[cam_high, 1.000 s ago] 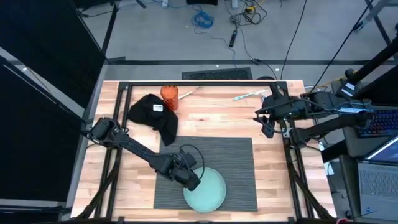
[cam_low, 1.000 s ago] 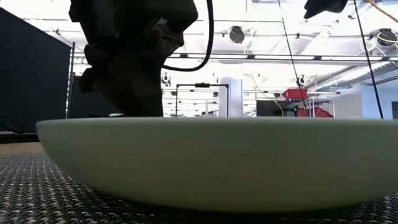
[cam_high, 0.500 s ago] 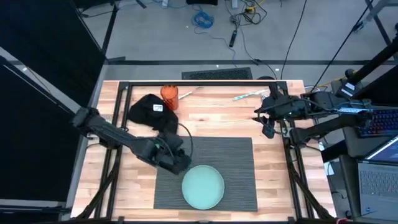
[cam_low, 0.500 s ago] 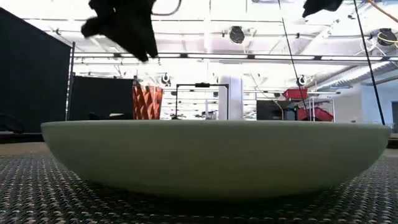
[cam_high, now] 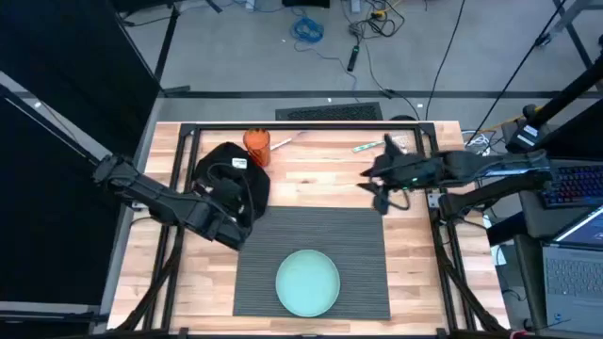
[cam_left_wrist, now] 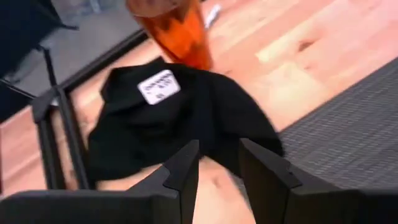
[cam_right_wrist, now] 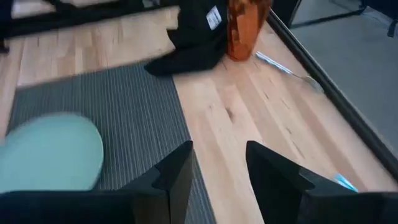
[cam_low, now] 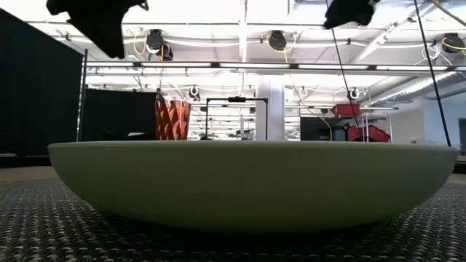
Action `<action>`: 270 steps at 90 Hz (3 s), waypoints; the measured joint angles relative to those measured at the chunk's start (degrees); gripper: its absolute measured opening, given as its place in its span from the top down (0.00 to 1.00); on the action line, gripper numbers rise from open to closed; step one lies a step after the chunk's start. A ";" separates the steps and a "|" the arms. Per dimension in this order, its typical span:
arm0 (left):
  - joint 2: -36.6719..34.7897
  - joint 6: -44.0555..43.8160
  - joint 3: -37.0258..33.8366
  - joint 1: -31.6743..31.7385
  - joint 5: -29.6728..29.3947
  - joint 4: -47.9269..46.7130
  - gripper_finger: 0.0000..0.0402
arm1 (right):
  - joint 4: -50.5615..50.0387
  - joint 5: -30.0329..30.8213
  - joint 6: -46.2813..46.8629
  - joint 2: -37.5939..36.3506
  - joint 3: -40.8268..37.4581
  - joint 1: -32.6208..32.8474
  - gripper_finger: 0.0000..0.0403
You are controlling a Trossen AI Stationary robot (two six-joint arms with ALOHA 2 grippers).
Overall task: Set table place
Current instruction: Fold the black napkin
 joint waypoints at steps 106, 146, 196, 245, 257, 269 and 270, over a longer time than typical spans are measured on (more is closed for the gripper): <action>-33.17 3.95 -35.23 -0.19 1.14 28.48 0.75 | 27.81 -29.93 -1.15 67.76 38.48 -13.02 0.67; -33.17 3.95 -35.23 -0.23 1.07 28.71 0.75 | 29.54 -29.61 -2.20 72.56 38.50 -14.84 0.67; -33.17 4.06 -35.21 -0.23 1.11 29.57 0.75 | 8.42 -29.64 -5.76 70.82 38.57 -14.73 0.67; -31.70 14.32 -35.21 -0.25 4.66 41.04 0.75 | -1.34 -25.49 -8.09 56.07 38.48 -14.68 0.67; -27.15 14.66 -35.18 1.10 4.41 45.69 0.75 | -2.83 -24.53 -8.69 52.51 38.46 -15.63 0.67; -21.61 14.91 -35.18 2.70 6.92 50.30 0.75 | -5.83 -24.65 -11.29 48.42 38.46 -16.53 0.67; -21.22 15.21 -35.18 2.87 7.24 51.01 0.75 | -6.16 -24.65 -11.51 48.09 38.46 -16.69 0.67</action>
